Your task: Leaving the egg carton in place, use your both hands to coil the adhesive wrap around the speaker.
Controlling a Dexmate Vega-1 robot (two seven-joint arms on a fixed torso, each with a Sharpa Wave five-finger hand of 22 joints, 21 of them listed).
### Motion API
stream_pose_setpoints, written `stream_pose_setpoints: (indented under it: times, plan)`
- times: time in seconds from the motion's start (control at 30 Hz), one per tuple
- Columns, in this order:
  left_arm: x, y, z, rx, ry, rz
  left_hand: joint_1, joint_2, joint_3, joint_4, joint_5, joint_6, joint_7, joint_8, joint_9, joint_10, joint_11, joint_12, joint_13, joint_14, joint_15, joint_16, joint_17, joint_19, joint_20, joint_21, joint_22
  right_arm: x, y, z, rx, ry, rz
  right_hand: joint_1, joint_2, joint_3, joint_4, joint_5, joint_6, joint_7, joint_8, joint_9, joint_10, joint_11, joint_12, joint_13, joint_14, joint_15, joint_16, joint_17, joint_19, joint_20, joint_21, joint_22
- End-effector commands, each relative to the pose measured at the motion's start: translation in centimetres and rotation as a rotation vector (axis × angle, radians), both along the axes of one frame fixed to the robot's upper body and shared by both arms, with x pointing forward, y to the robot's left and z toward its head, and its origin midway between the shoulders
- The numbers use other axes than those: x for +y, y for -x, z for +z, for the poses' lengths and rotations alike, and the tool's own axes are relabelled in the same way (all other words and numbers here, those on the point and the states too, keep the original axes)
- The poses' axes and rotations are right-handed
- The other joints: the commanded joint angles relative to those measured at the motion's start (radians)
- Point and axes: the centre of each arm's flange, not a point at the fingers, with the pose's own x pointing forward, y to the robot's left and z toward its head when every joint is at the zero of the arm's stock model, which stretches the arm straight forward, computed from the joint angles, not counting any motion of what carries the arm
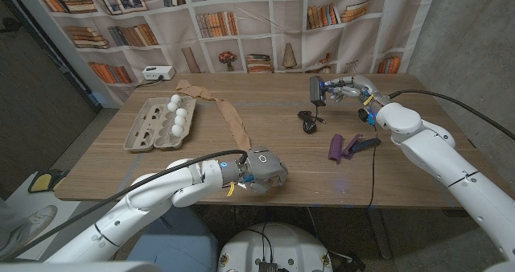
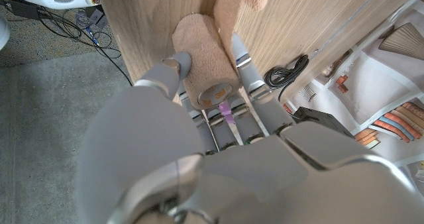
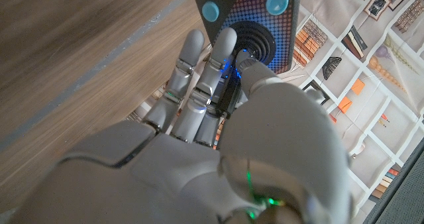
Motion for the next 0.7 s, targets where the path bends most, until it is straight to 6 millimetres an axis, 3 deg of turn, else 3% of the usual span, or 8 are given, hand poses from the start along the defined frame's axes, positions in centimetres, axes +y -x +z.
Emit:
stream_pose_setpoints:
  times: [0.03, 0.3, 0.47, 0.53, 0.7]
  plan:
    - [0.3, -0.3, -0.2, -0.019, 0.057, -0.004, 0.143, 0.027, -0.041, 0.001, -0.04, -0.011, 0.004, 0.063, 0.086, 0.049, 0.002, 0.049, 0.068, 0.258, -0.151, 0.09, 0.104, -0.027, -0.016, 0.098, 0.043, 0.1, -0.2, 0.0, 0.004, -0.001, -0.004, 0.02, 0.033, 0.039, 0.031, 0.005, 0.01, 0.003, -0.001, 0.002, 0.04, -0.03, 0.008, 0.085, 0.007, -0.036, -0.002, 0.001, -0.008, -0.087, 0.006, -0.001]
    - [1.1, -0.4, 0.3, -0.032, 0.154, -0.022, 0.218, 0.039, -0.057, 0.007, -0.066, -0.05, 0.02, 0.116, 0.17, 0.048, 0.027, 0.085, 0.136, 0.266, -0.14, 0.072, 0.135, -0.105, -0.037, 0.166, 0.078, 0.1, -0.3, 0.1, 0.003, -0.001, -0.007, 0.02, 0.033, 0.039, 0.032, 0.005, 0.009, 0.002, -0.002, 0.002, 0.042, -0.03, 0.007, 0.085, 0.008, -0.036, -0.003, 0.001, -0.008, -0.088, 0.006, -0.001]
    - [2.3, -0.2, 1.1, -0.034, 0.264, -0.057, 0.232, 0.041, -0.064, 0.011, -0.072, -0.065, 0.028, 0.134, 0.198, 0.072, 0.041, 0.112, 0.162, 0.264, -0.136, 0.065, 0.148, -0.115, -0.04, 0.194, 0.086, 0.3, -0.3, 0.2, 0.004, 0.001, -0.008, 0.02, 0.033, 0.038, 0.032, 0.005, 0.009, 0.003, -0.002, 0.002, 0.04, -0.03, 0.006, 0.086, 0.008, -0.036, -0.003, 0.002, -0.009, -0.088, 0.006, -0.001]
    - [2.9, 0.0, 1.5, -0.045, 0.304, -0.083, 0.232, 0.047, -0.065, 0.016, -0.074, -0.076, 0.029, 0.131, 0.199, 0.086, 0.037, 0.126, 0.174, 0.261, -0.138, 0.058, 0.151, -0.113, -0.039, 0.21, 0.087, 0.4, -0.4, 0.3, 0.003, 0.003, -0.007, 0.02, 0.034, 0.038, 0.032, 0.005, 0.01, 0.002, -0.002, 0.002, 0.04, -0.028, 0.006, 0.086, 0.007, -0.036, -0.004, 0.001, -0.009, -0.088, 0.006, -0.001]
    - [3.6, 0.2, 2.2, -0.062, 0.353, -0.098, 0.23, 0.042, -0.068, 0.018, -0.077, -0.052, 0.044, 0.134, 0.188, 0.095, 0.056, 0.141, 0.189, 0.26, -0.141, 0.043, 0.152, -0.104, -0.045, 0.235, 0.084, 0.7, -0.4, 0.4, 0.004, 0.004, -0.005, 0.021, 0.033, 0.039, 0.032, 0.005, 0.01, 0.003, -0.002, 0.002, 0.04, -0.029, 0.005, 0.085, 0.008, -0.037, -0.004, 0.002, -0.01, -0.088, 0.007, -0.001]
